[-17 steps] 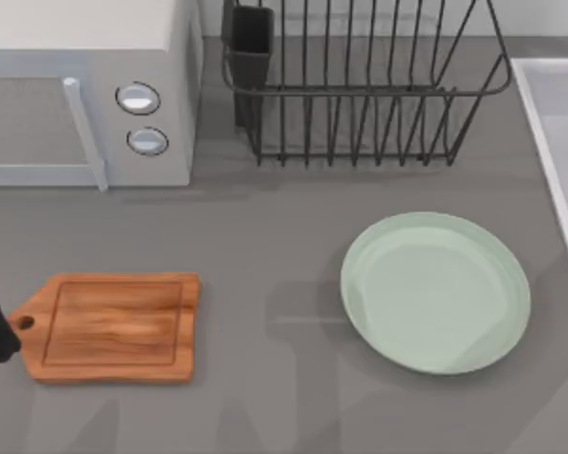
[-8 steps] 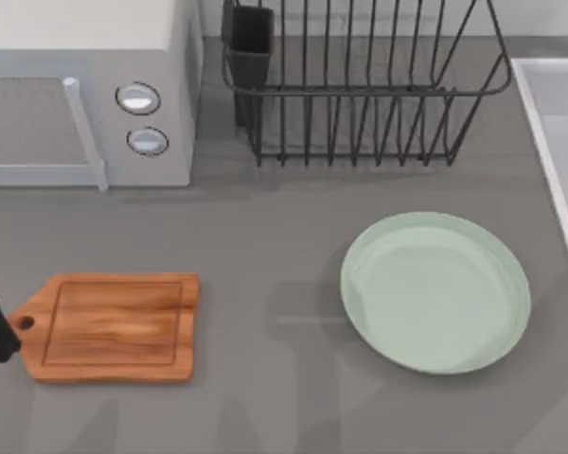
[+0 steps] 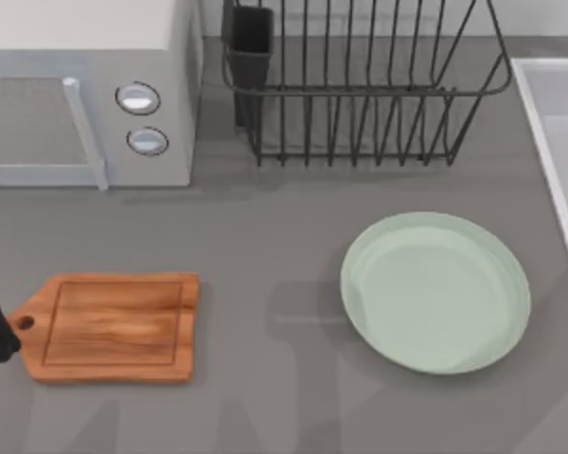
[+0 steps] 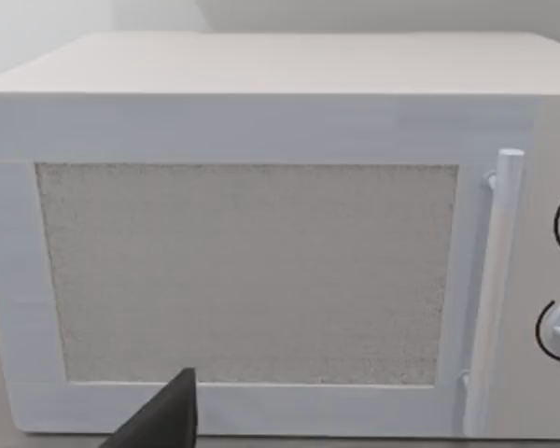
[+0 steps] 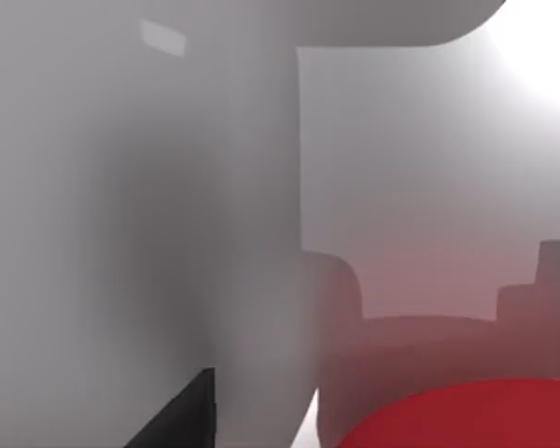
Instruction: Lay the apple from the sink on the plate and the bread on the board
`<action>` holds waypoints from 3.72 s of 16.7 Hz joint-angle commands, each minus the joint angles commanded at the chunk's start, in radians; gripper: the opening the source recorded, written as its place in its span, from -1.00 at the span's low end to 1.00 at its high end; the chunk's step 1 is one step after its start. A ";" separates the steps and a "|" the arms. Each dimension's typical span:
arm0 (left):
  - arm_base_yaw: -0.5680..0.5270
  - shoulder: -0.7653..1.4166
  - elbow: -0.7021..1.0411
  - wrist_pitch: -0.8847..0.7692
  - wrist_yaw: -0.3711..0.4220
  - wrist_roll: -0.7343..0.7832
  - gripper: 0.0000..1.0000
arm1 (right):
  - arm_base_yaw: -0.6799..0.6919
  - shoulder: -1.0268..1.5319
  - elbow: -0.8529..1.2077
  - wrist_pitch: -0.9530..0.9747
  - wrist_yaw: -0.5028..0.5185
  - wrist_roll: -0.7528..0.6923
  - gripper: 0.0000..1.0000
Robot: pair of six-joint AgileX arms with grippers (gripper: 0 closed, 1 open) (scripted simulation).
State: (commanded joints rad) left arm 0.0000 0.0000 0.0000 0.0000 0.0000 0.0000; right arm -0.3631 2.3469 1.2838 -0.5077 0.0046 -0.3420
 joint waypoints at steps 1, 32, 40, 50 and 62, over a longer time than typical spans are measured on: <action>0.000 0.000 0.000 0.000 0.000 0.000 1.00 | 0.000 0.000 0.000 0.000 0.000 0.000 -0.51; 0.000 0.000 0.000 0.000 0.000 0.000 1.00 | 0.049 -0.308 0.176 -0.389 -0.018 0.056 -1.00; 0.000 0.000 0.000 0.000 0.000 0.000 1.00 | 0.394 -0.360 0.287 -0.551 -0.008 0.397 -1.00; 0.000 0.000 0.000 0.000 0.000 0.000 1.00 | 0.823 -0.373 0.389 -0.754 -0.003 0.819 -1.00; 0.000 0.000 0.000 0.000 0.000 0.000 1.00 | 0.852 -0.373 0.395 -0.768 -0.003 0.847 -0.25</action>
State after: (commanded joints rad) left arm 0.0000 0.0000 0.0000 0.0000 0.0000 0.0000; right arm 0.4891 1.9741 1.6792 -1.2758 0.0013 0.5054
